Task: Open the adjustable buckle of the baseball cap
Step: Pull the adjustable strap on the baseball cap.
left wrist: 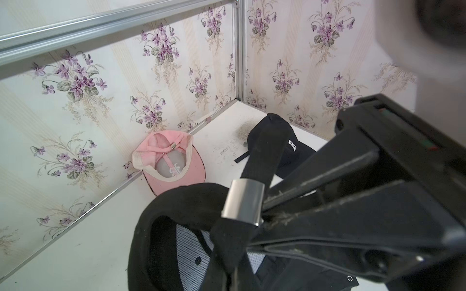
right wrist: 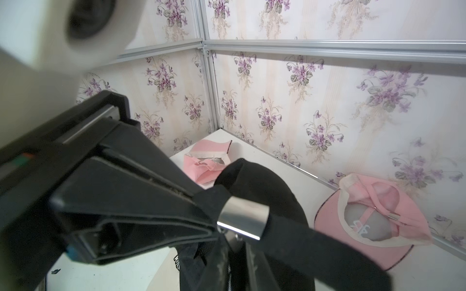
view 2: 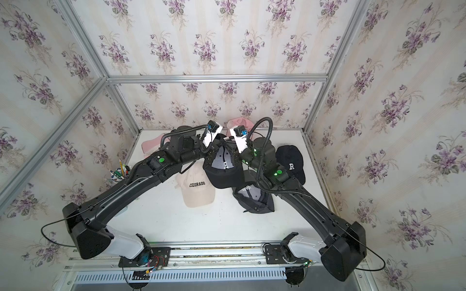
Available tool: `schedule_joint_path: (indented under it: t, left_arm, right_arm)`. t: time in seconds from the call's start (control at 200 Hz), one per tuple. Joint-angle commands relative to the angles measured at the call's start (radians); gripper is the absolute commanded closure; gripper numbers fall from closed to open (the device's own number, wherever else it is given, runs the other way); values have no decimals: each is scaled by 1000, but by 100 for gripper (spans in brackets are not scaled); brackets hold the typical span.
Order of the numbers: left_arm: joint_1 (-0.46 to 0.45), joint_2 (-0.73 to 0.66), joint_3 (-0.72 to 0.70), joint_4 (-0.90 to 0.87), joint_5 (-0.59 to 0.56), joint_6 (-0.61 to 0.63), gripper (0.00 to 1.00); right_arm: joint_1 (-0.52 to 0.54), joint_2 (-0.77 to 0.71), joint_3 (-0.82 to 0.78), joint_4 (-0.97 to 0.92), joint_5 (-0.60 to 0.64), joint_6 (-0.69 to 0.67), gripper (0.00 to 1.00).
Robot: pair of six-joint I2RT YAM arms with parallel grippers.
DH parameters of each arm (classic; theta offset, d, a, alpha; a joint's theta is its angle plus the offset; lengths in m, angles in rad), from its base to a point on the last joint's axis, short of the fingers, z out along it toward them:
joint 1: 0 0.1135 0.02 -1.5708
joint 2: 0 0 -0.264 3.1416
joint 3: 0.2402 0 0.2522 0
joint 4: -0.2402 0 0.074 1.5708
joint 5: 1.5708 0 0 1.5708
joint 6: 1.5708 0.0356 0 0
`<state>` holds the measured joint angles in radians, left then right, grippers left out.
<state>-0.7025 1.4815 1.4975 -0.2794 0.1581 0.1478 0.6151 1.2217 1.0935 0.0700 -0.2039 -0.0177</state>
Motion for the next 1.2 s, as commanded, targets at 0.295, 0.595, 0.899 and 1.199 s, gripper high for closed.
schedule_joint_path:
  t: [0.295, 0.595, 0.899, 1.199]
  left_arm:
    - [-6, 31, 40, -35, 75, -7, 100]
    - [-9, 51, 53, -66, 78, -6, 100]
    - [-10, 47, 49, -64, 74, -10, 100]
    - [-9, 12, 2, -35, 48, -2, 100]
  right_arm:
    - [8, -17, -25, 59, 163, -41, 96]
    - [7, -48, -60, 94, 285, -24, 100]
    - [8, -56, -65, 88, 361, 0, 100]
    - [6, -70, -70, 92, 393, 40, 100]
